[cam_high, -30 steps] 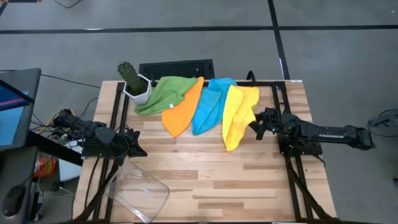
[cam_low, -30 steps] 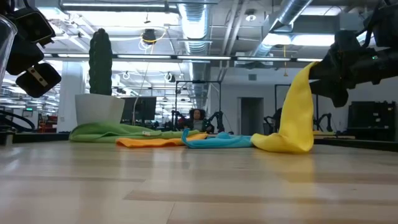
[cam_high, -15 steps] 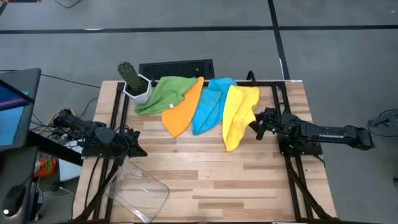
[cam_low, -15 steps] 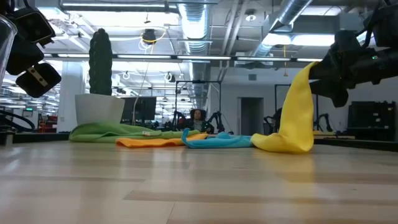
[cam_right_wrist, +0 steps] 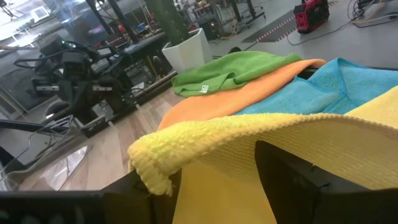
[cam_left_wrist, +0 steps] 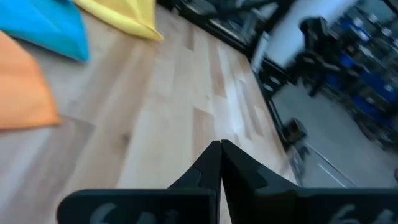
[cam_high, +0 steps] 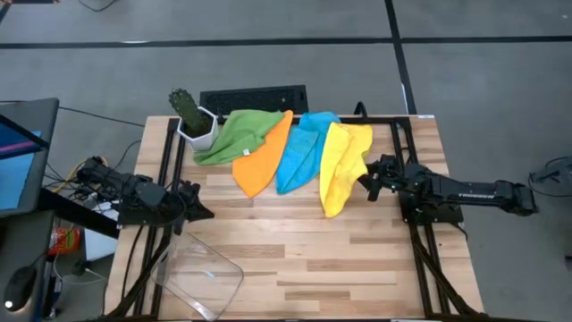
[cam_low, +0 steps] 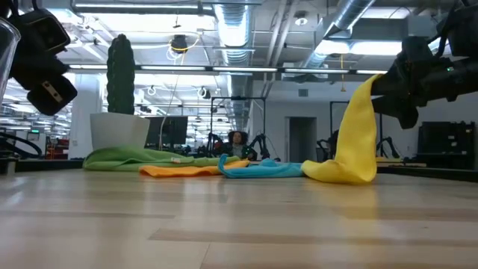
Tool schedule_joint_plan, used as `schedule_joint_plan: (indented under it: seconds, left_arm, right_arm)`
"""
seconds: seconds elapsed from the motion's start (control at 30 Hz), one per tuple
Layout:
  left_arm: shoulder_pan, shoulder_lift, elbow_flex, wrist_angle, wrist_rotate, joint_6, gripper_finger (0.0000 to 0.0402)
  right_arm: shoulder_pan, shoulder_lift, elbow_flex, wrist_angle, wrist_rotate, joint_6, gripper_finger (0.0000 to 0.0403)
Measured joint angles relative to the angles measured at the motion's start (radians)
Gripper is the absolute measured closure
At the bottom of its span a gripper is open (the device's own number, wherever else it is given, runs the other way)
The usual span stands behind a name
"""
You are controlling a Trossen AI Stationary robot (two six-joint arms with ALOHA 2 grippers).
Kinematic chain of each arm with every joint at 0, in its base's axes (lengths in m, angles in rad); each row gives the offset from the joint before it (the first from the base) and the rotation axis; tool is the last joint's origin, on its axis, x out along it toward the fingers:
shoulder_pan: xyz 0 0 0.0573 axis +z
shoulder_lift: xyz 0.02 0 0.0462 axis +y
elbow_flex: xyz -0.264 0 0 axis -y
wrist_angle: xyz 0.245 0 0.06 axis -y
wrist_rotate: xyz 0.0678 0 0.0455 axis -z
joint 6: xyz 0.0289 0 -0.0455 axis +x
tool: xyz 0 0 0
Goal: Fold microfiber towels
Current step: Fold the green microfiber towel
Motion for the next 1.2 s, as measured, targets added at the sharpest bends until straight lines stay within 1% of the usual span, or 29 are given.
schedule_joint_plan:
  seconds: [0.07, 0.23, 0.37, 0.57, 0.7, 0.9, 1.1, 1.2]
  left_arm:
    - [0.0, 0.0, 0.0, 0.007, -0.035, -0.023, 0.04]
    - [0.0, 0.0, 0.0, 0.015, -0.101, -0.157, 0.04]
    - [0.0, 0.0, 0.0, 0.019, -0.117, -0.262, 0.04]
    - [0.0, 0.0, 0.0, 0.021, -0.192, -0.386, 0.04]
    - [0.0, 0.0, 0.0, 0.025, -0.296, -0.44, 0.04]
    - [0.0, 0.0, 0.0, 0.033, -0.507, -0.585, 0.04]
    - [0.0, 0.0, 0.0, 0.055, -0.666, -0.691, 0.0398]
    - [0.0, 0.0, 0.0, 0.138, -0.69, -0.623, 0.0384]
  right_arm:
    - [0.0, 0.0, 0.0, 0.0, 0.0, 0.0, 0.0176]
    - [0.0, 0.0, 0.0, 0.0, 0.0, 0.0, 0.0176]
    - [0.0, 0.0, 0.0, 0.0, 0.0, 0.0, 0.0176]
    - [0.0, 0.0, 0.0, 0.0, 0.0, 0.0, 0.0176]
    - [0.0, 0.0, 0.0, 0.0, 0.0, 0.0, 0.0176]
    - [0.0, 0.0, 0.0, 0.001, 0.0, 0.0, 0.0176]
    - [0.0, 0.0, 0.0, 0.001, 0.0, 0.018, 0.0176]
    - [0.0, 0.0, 0.0, 0.001, 0.0, 0.074, 0.0176]
